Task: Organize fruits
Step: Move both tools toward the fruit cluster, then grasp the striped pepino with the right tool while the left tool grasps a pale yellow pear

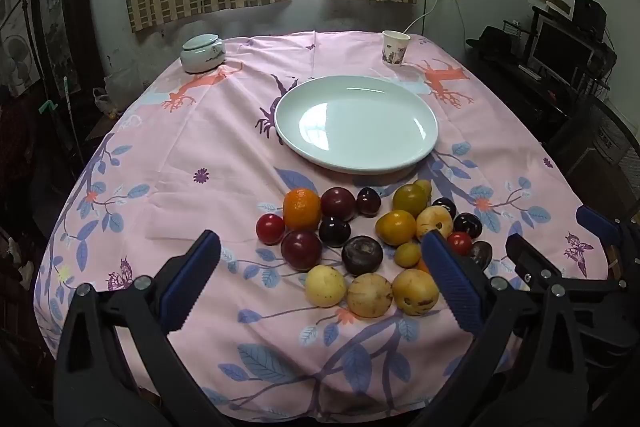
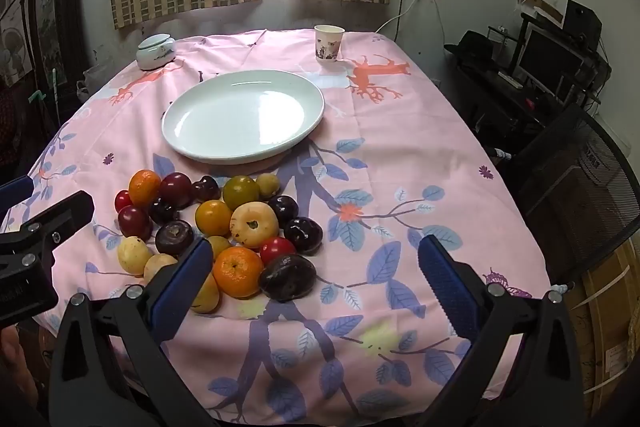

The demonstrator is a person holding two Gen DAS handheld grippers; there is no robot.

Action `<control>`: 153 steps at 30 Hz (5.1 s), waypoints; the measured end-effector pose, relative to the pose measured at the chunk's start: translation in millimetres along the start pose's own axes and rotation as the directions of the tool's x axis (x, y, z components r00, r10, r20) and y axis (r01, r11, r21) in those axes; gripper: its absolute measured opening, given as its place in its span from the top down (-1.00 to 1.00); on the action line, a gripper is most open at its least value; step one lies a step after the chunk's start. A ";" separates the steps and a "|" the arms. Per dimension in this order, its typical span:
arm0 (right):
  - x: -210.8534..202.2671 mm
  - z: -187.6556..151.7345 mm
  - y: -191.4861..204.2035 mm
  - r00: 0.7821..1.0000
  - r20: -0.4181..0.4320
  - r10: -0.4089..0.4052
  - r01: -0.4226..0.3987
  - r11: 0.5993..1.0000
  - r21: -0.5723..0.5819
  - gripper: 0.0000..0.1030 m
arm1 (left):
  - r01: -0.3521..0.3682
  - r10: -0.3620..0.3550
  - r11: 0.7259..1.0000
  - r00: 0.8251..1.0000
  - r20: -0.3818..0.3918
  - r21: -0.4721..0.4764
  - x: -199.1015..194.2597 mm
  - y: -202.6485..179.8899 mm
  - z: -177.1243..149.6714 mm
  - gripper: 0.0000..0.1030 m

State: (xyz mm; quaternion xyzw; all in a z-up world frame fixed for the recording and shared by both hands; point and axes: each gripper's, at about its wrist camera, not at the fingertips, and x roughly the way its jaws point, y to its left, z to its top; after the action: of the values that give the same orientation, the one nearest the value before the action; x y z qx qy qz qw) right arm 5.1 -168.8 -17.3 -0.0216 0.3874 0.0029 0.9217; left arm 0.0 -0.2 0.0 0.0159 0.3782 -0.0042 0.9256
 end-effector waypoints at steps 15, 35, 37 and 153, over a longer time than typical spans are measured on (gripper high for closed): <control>-2.5 -1.7 2.5 1.000 -0.005 0.029 -0.029 0.999 0.019 -0.97 | -0.019 0.019 1.000 1.000 0.013 -0.023 -5.1 5.2 2.7 -0.96; -2.0 -1.6 12.3 0.999 -0.006 0.047 -0.047 0.999 -0.018 -0.97 | -0.011 0.012 0.999 1.000 0.018 -0.052 -3.7 18.3 -3.1 -0.96; -2.1 -1.5 12.5 0.999 -0.006 0.045 -0.045 0.999 -0.021 -0.97 | -0.015 0.016 0.998 1.000 0.016 -0.055 -3.0 19.4 -3.1 -0.96; 36.2 -44.9 12.9 0.929 -0.172 0.327 -0.327 0.945 0.028 0.36 | 0.170 -0.192 0.979 0.952 -0.240 -0.112 100.2 53.4 -51.0 -0.22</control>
State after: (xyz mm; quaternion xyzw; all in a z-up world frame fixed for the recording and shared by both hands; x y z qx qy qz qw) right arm -2.0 -158.2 -75.0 0.0426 0.4645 0.1546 0.8709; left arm 36.9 55.3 -105.2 -0.0602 0.4912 -0.0699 0.8661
